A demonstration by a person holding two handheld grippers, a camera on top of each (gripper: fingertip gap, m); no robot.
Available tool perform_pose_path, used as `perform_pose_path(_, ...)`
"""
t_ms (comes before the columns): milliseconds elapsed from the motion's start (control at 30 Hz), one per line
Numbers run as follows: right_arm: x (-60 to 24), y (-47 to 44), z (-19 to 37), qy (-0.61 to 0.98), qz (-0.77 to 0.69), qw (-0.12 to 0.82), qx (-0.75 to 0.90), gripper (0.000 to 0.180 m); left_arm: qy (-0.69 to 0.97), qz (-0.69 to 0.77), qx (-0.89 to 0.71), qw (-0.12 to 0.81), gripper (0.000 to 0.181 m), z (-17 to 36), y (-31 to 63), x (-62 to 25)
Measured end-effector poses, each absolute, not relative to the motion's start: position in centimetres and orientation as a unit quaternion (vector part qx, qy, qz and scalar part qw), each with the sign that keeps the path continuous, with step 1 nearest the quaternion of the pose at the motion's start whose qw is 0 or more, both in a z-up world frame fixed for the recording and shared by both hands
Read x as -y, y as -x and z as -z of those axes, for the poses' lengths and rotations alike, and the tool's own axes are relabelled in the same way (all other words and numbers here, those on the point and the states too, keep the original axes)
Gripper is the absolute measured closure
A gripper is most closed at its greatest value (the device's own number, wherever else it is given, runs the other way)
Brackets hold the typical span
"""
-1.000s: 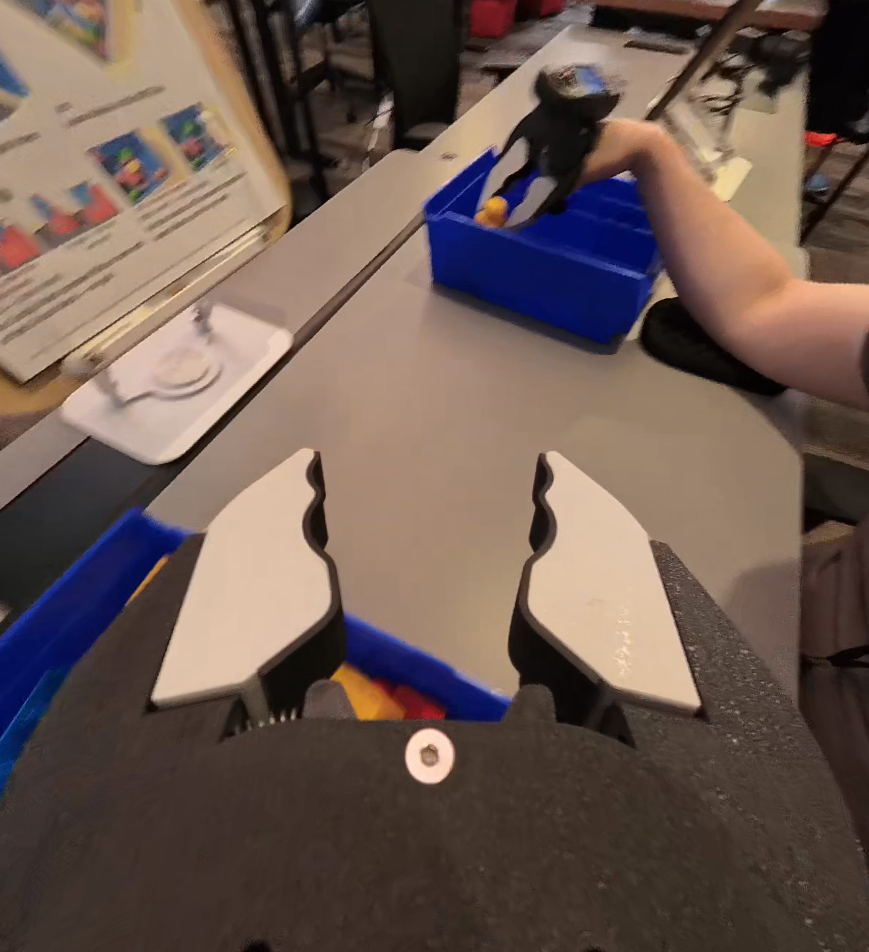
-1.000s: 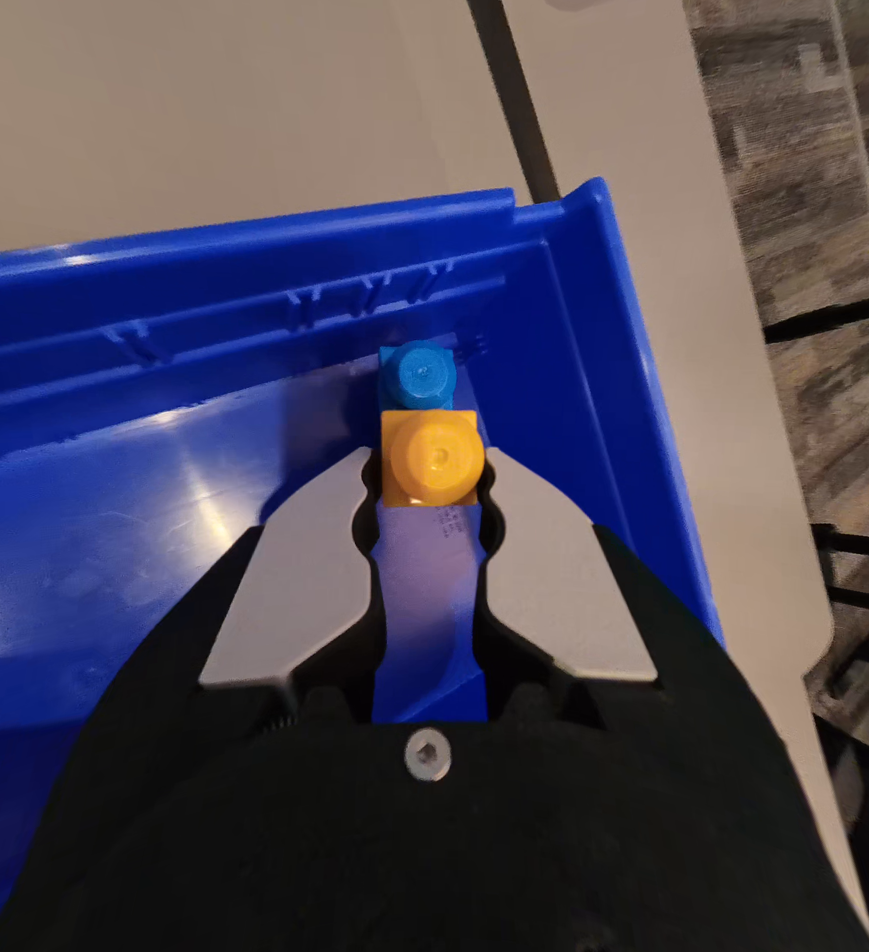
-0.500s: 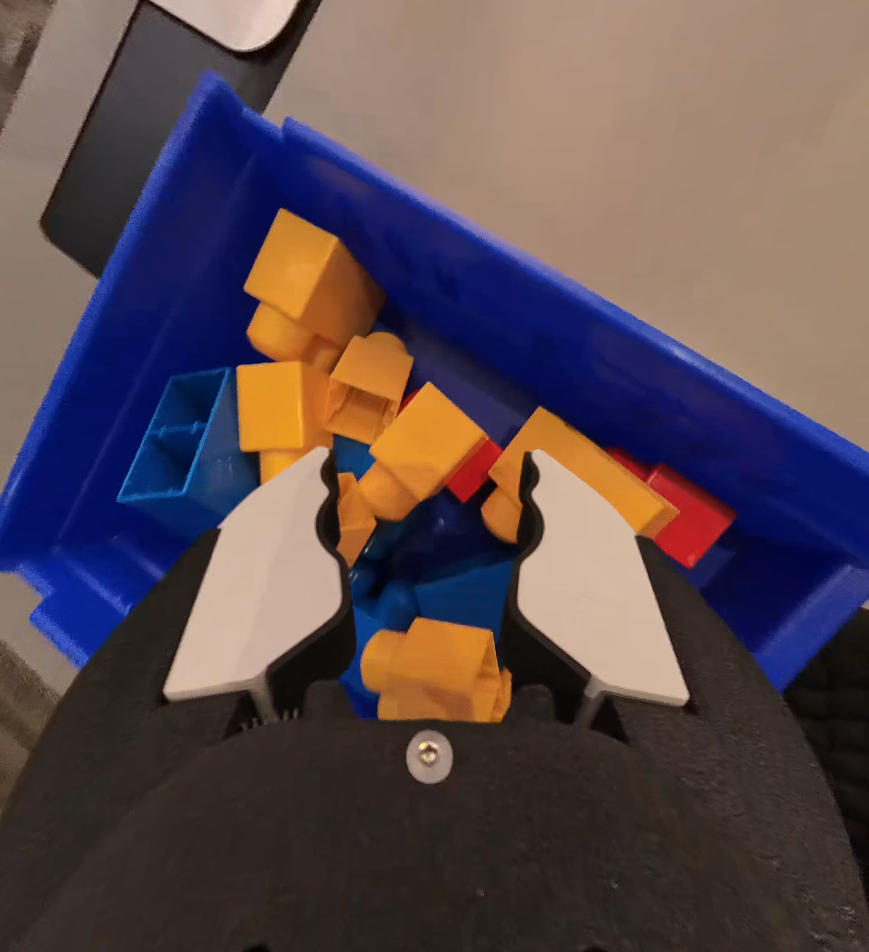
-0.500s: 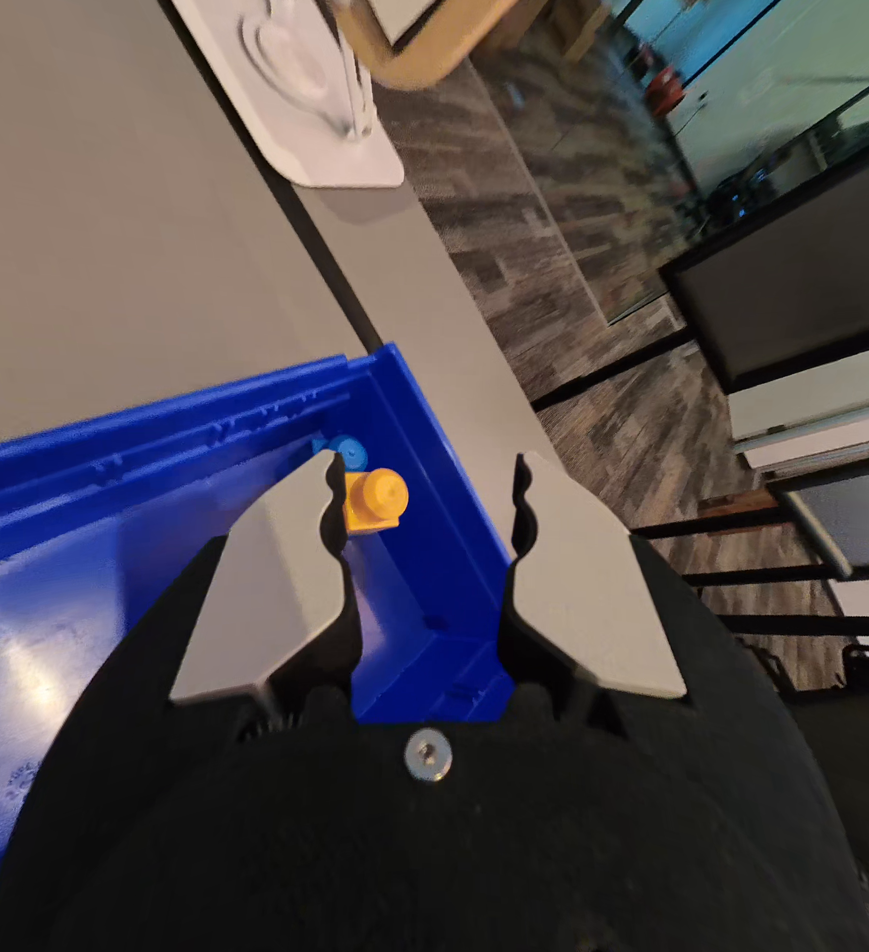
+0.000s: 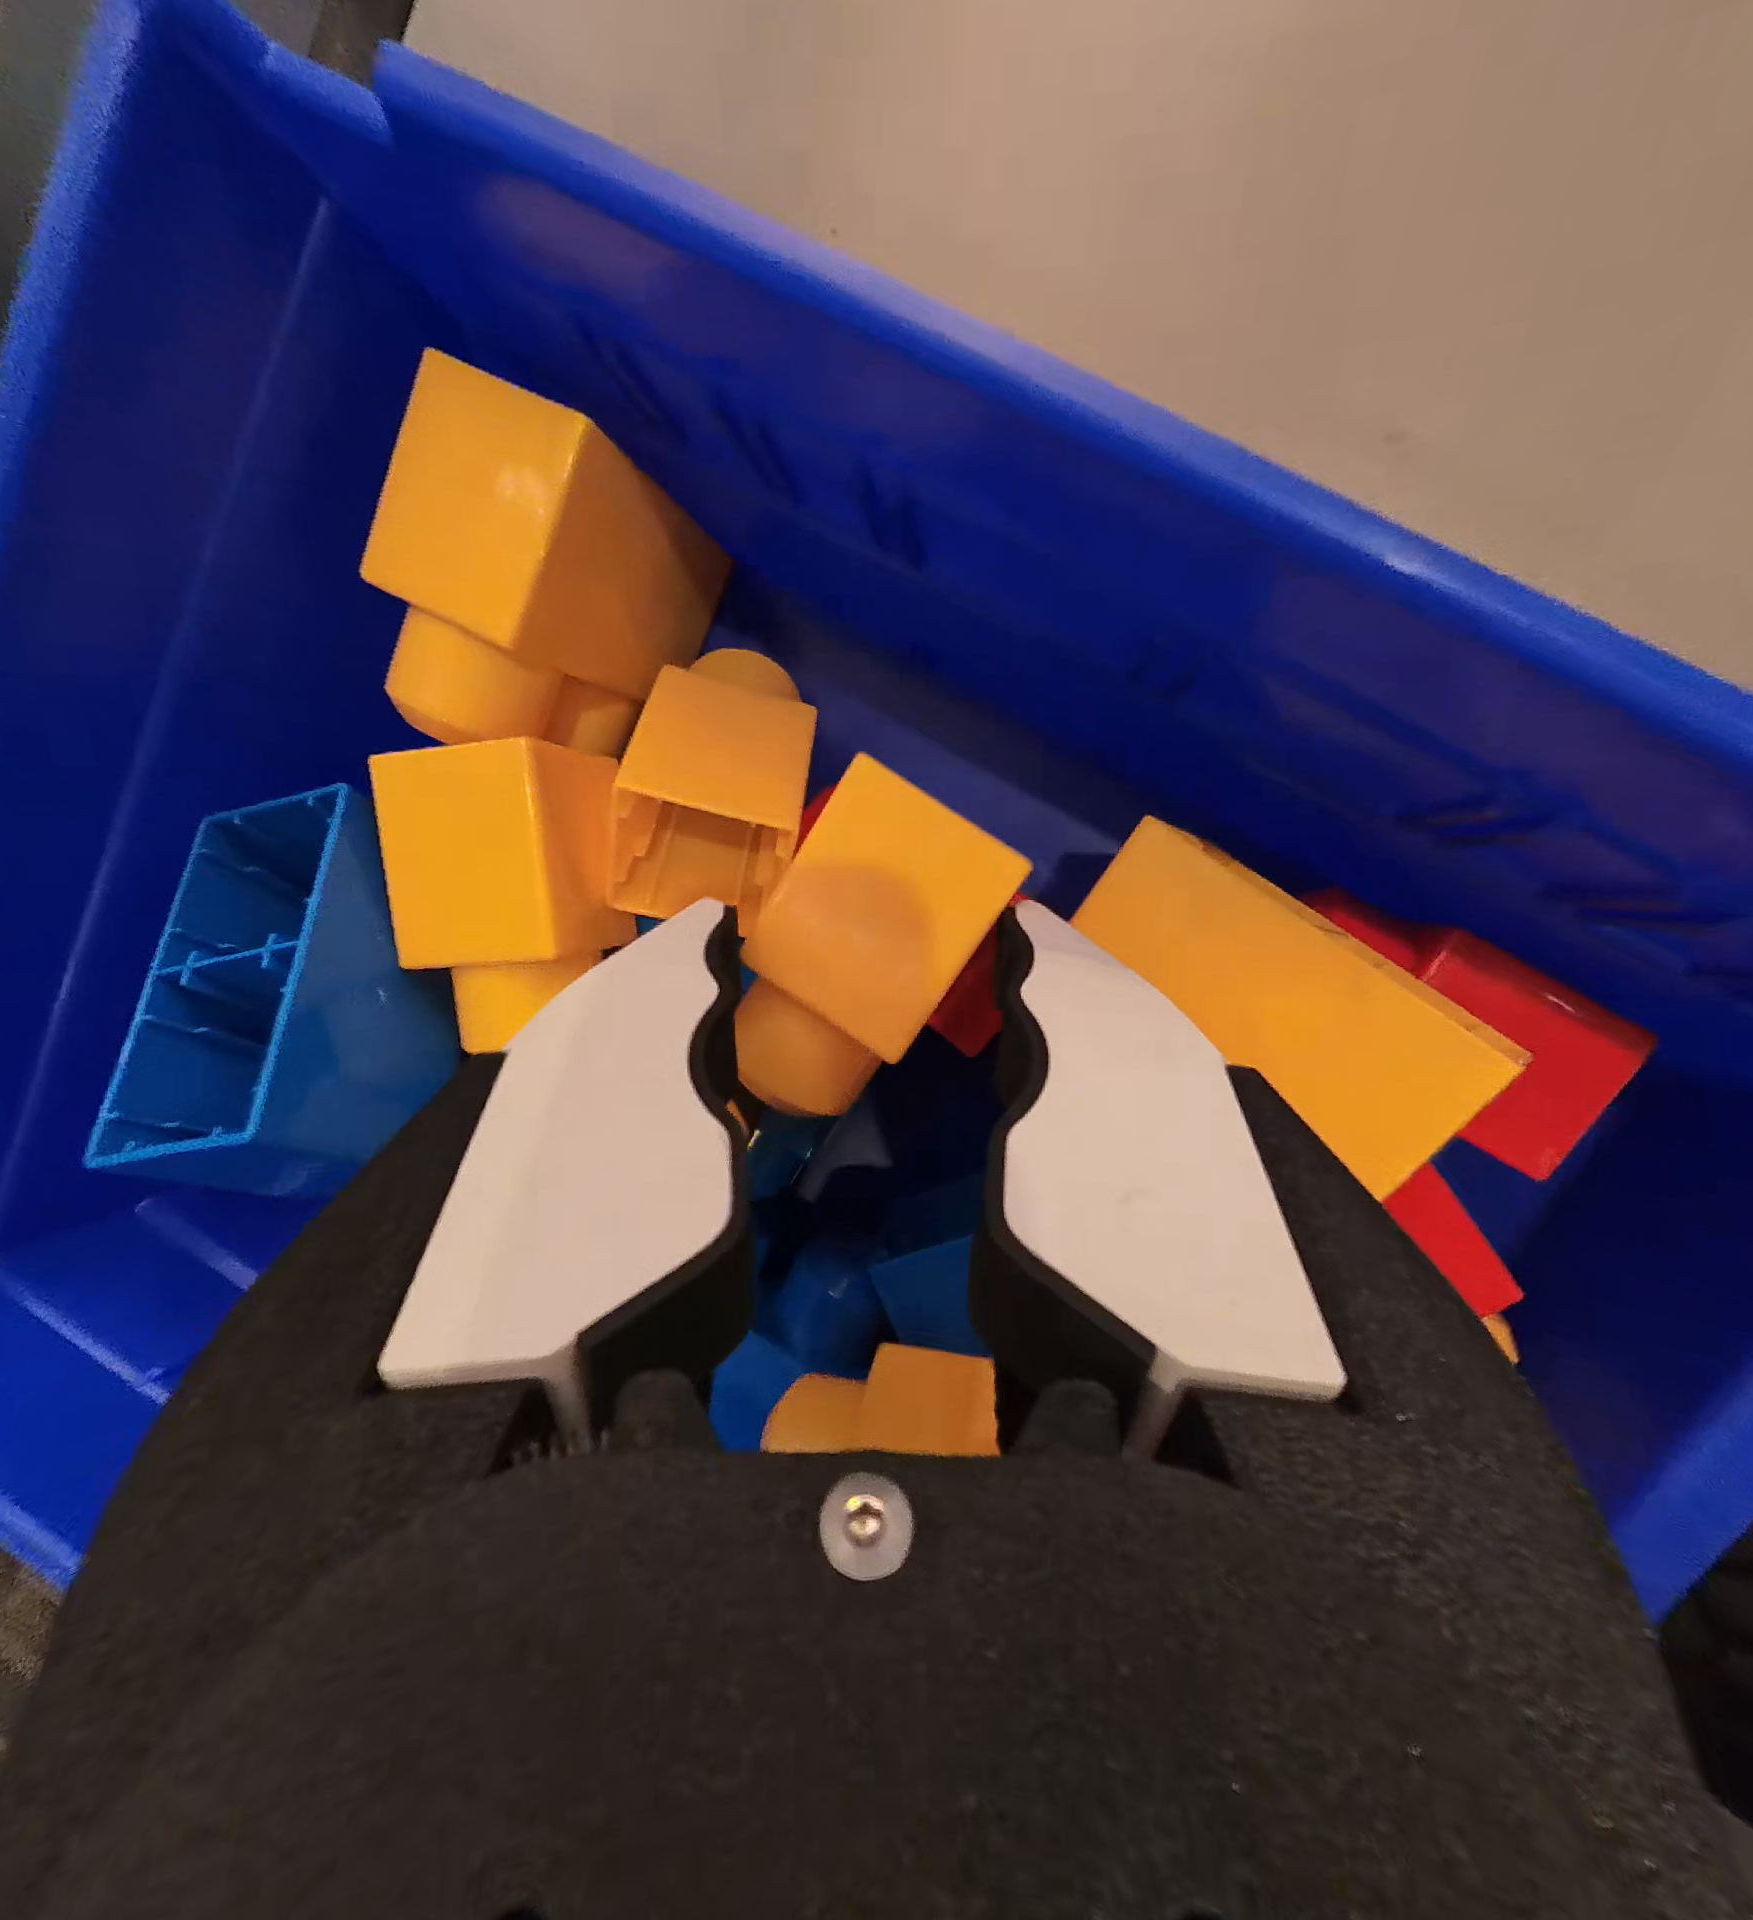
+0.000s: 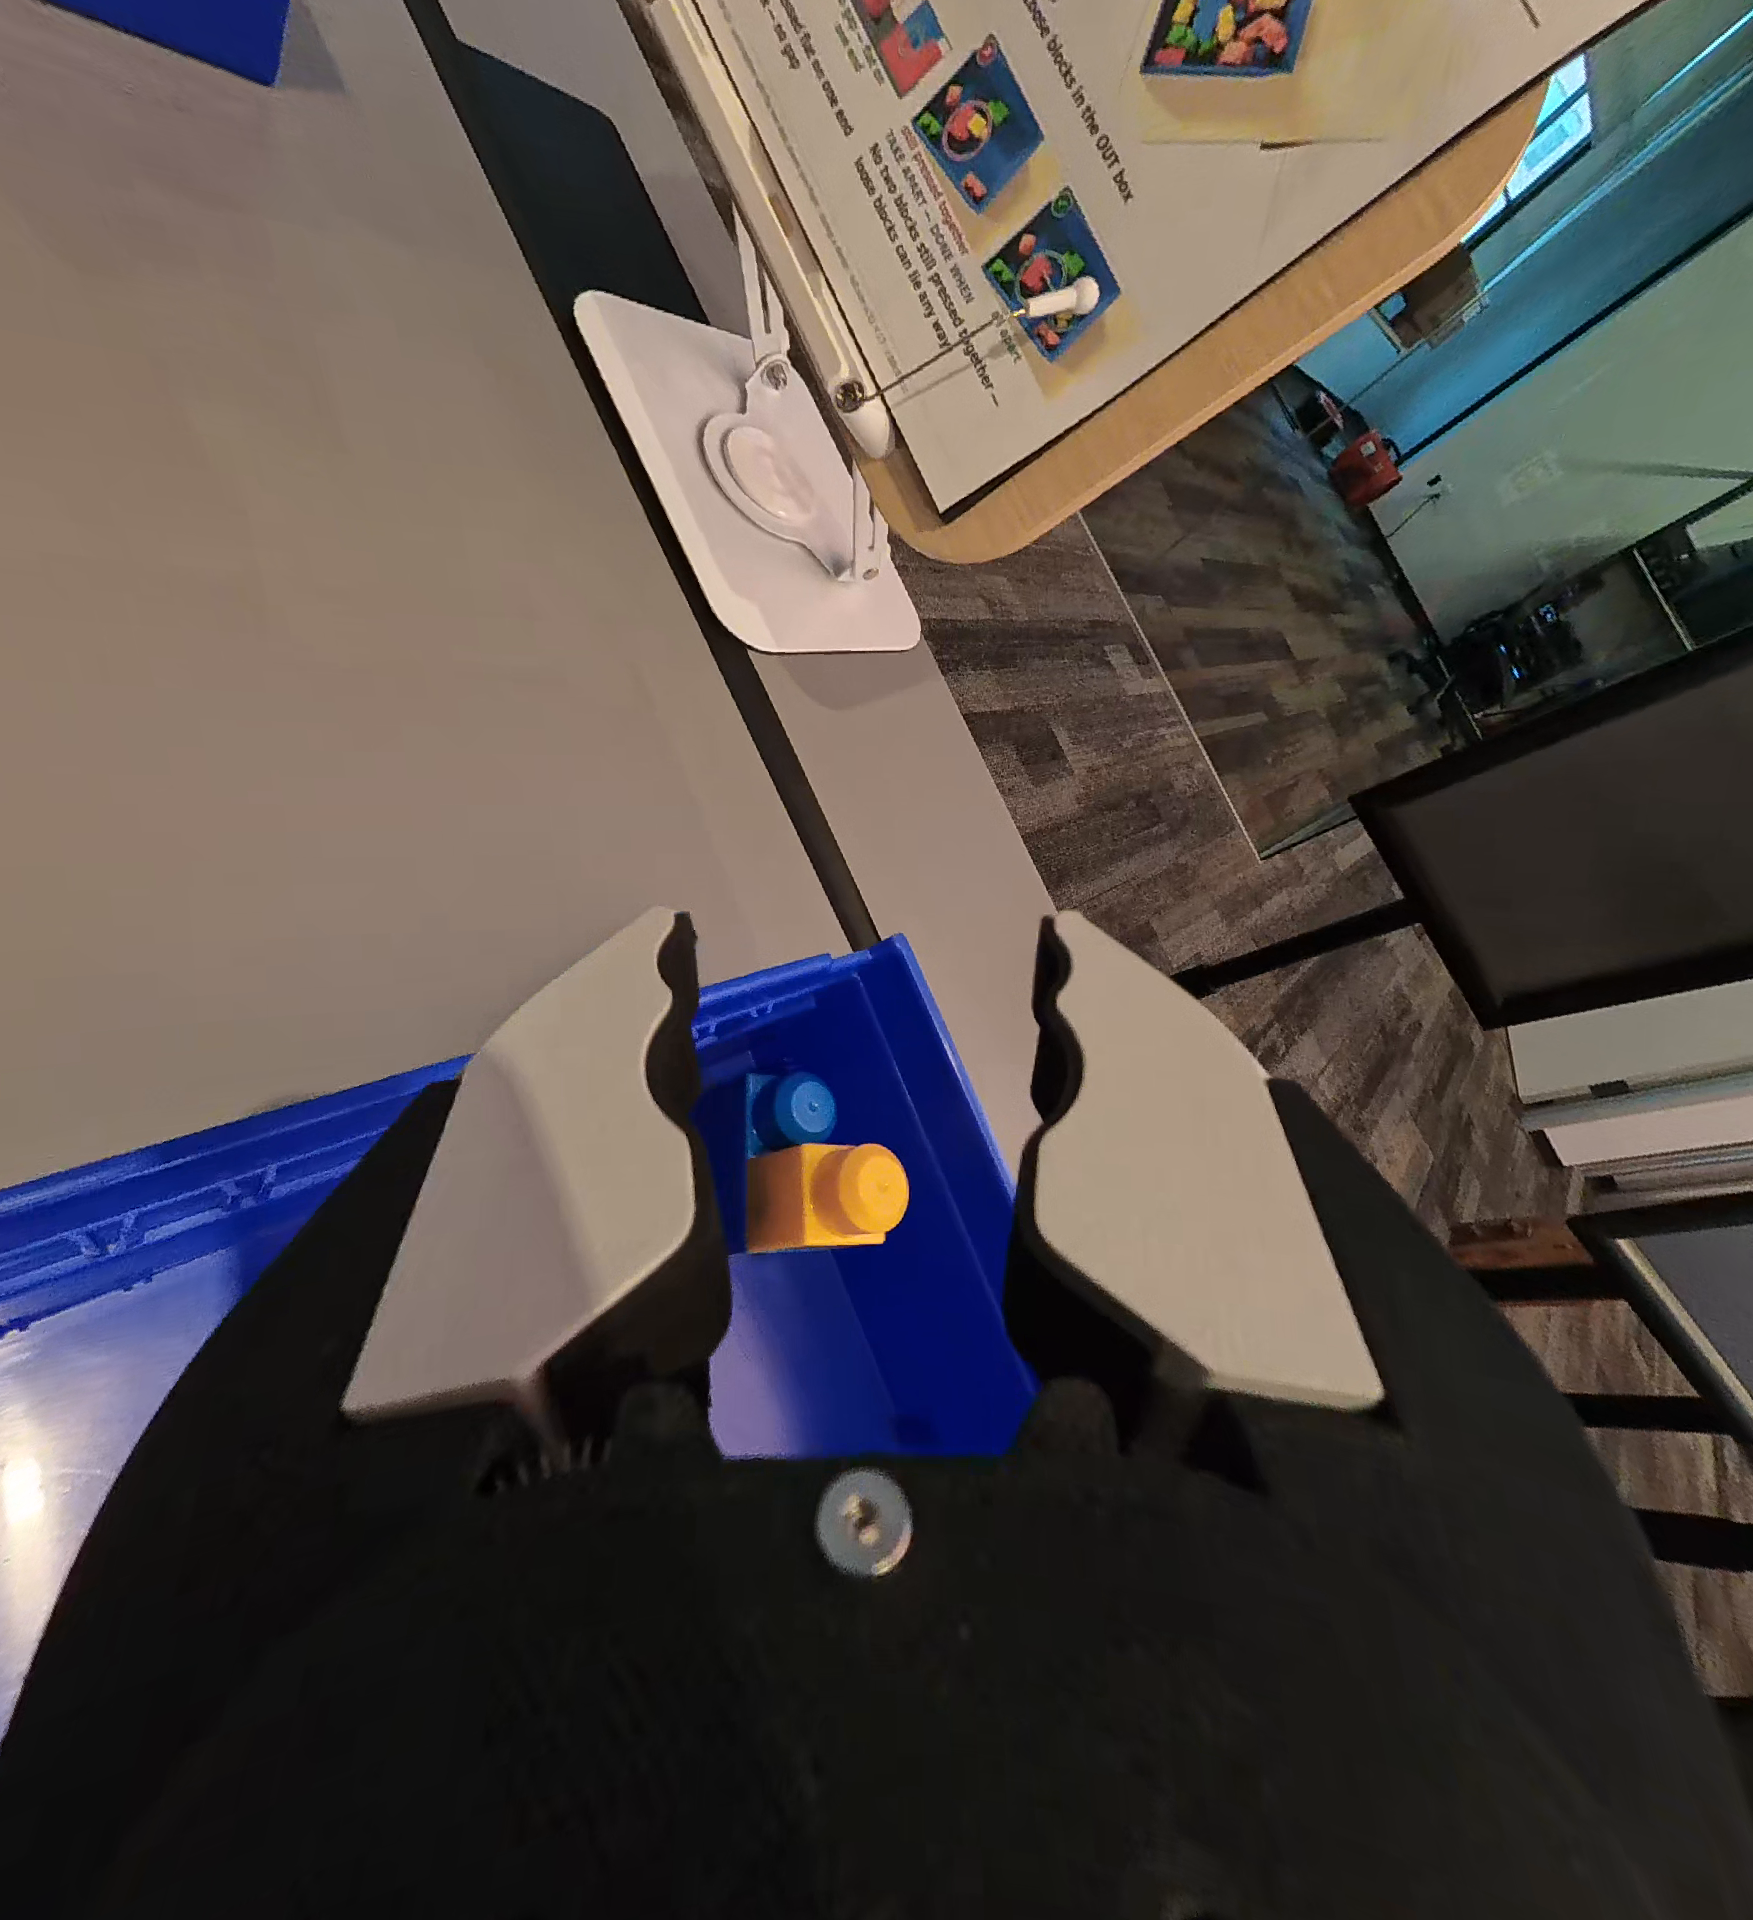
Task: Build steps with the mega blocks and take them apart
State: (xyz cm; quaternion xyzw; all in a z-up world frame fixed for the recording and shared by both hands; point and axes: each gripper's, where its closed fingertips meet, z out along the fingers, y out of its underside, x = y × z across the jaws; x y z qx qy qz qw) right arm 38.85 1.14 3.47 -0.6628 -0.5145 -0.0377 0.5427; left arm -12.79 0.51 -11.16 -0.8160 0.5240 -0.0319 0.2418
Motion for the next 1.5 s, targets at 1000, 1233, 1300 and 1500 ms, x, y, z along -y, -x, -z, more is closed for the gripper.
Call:
perform_pose_path(1000, -0.3, -40.5, -4.3, 0.665, 0.045, 0.550, 0.503, 0.116, 0.691, 0.106, -0.660, 0.277, 0.134, 13.6, -21.2, 5.7)
perform_pose_path(1233, -0.7, -40.4, -3.4, 0.672, 0.050, 0.533, 0.511, 0.116, 0.692, 0.109, -0.669, 0.247, 0.135, 15.3, -21.1, 6.3)
perform_pose_path(1300, -0.7, -40.4, -3.3, 0.673, 0.051, 0.531, 0.512, 0.116, 0.698, 0.108, -0.662, 0.250, 0.124, 15.2, -21.1, 6.0)
perform_pose_path(1500, -0.7, -40.7, -3.8, 0.670, 0.047, 0.541, 0.506, 0.116, 0.701, 0.134, -0.620, 0.326, 0.118, 6.9, -18.4, 6.1)
